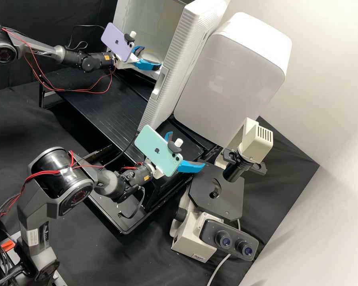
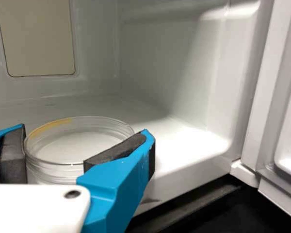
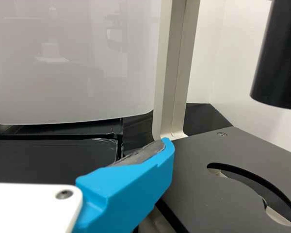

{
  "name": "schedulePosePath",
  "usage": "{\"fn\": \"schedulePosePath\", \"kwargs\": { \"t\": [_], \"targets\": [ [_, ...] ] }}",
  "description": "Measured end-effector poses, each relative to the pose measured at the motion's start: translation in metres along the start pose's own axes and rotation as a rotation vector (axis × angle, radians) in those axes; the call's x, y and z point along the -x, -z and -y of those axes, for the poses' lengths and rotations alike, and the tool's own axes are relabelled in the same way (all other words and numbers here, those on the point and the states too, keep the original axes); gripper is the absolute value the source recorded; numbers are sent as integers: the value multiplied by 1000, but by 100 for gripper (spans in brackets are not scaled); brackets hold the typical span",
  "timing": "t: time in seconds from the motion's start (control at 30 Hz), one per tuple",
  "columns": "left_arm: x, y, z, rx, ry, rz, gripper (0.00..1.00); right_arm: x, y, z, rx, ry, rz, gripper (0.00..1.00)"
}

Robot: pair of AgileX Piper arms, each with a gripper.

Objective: Take the petri dish out of the incubator

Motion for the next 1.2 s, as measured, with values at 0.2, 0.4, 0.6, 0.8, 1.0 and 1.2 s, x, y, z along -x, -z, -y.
{"fn": "schedulePosePath", "kwargs": {
  "t": [0.2,0.4,0.6,0.8,1.0,1.2],
  "targets": [
    [17,-5,5,-7,17,45,0,0,0,0,0,0,0,100],
    [34,-11,6,-24,43,86,0,0,0,0,0,0,0,100],
    [50,-12,8,-24,46,116,0,0,0,0,0,0,0,100],
    [72,-12,10,-4,55,145,0,0,0,0,0,0,0,100],
    [98,-9,21,-5,115,165,0,0,0,0,0,0,0,100],
    [130,-4,35,-55,176,197,0,0,0,0,0,0,0,100]
  ]
}}
